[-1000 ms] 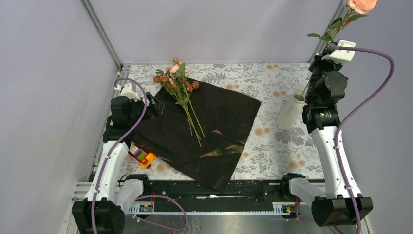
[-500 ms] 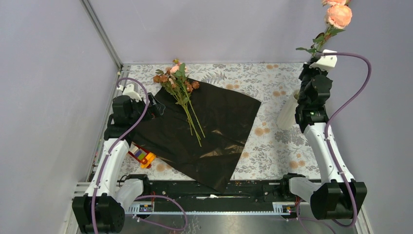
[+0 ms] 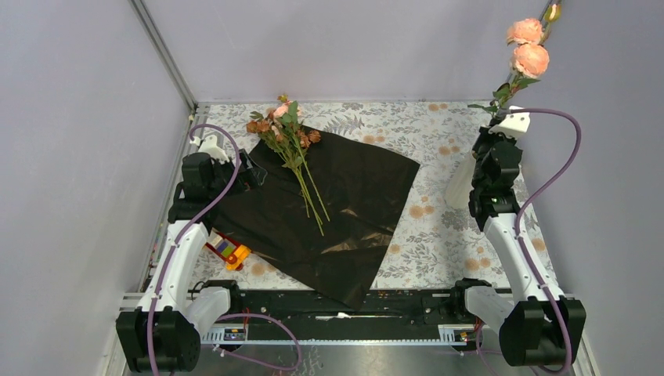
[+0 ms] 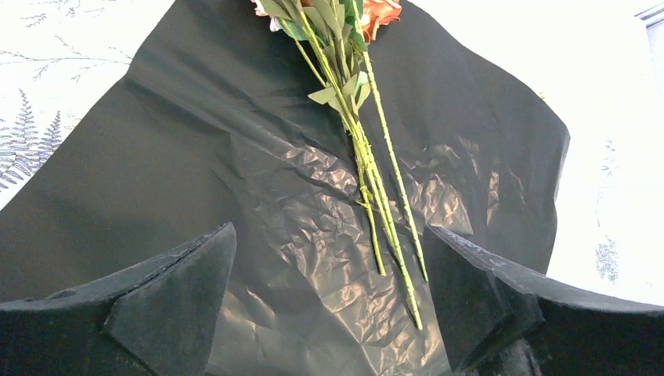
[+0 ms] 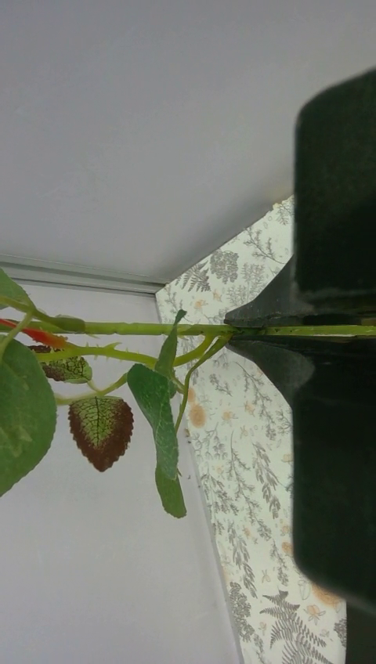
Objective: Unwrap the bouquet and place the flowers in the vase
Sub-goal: Insert the fake flower into the vase.
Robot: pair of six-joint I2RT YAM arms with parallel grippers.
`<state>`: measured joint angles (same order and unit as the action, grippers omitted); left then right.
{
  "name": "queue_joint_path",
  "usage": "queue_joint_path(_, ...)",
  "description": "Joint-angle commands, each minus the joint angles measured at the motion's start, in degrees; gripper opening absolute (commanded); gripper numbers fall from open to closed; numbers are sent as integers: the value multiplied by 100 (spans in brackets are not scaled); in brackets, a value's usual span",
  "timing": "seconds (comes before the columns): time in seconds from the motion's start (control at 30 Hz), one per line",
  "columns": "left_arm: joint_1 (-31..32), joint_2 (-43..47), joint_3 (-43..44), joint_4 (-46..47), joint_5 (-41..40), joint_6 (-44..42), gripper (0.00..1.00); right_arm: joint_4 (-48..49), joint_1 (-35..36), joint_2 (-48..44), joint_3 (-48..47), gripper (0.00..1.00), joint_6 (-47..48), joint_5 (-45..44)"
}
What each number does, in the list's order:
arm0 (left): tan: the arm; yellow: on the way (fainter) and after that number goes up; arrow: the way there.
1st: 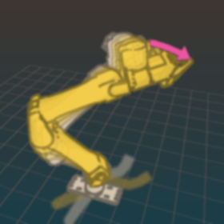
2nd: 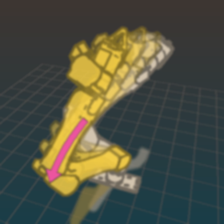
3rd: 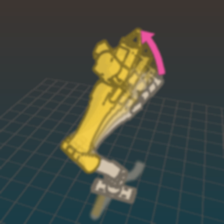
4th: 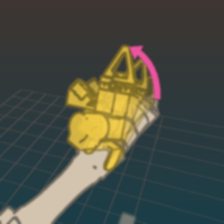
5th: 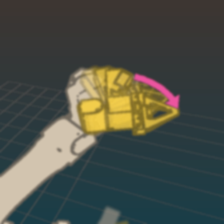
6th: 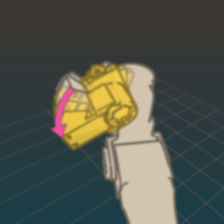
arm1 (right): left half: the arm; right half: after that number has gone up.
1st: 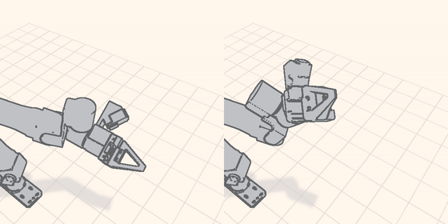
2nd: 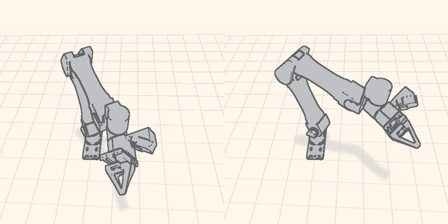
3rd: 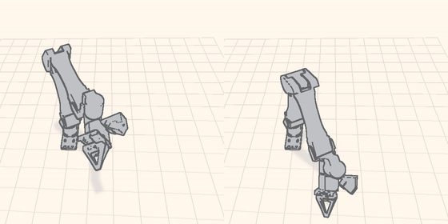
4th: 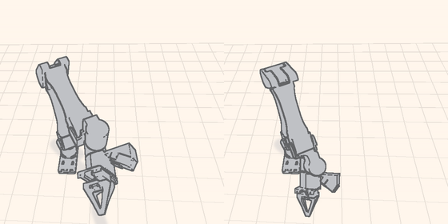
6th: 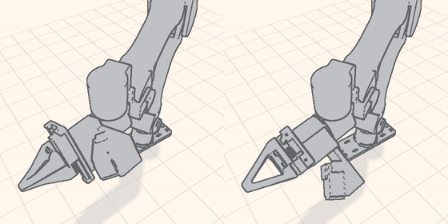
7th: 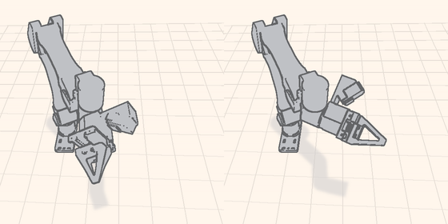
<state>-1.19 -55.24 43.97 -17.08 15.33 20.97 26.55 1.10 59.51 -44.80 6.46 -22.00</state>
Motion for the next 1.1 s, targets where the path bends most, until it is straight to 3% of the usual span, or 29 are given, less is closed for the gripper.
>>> queue_joint_path(0.0, -24, 14, 69, 198, 143, -28, 95, 435, -31, -216, 203, 0, -167, -252)
queue_joint_path(0.33, -22, 22, 60, 210, 164, 33, 96, 282, -30, -262, 584, 0, -401, -252)
queue_joint_path(0.5, -29, 5, 42, 238, 182, 81, 96, 148, -30, -285, 670, 5, -466, -239)
queue_joint_path(1.07, -26, -4, 50, 302, 362, 179, 96, -147, -31, -543, 824, 35, -611, -79)
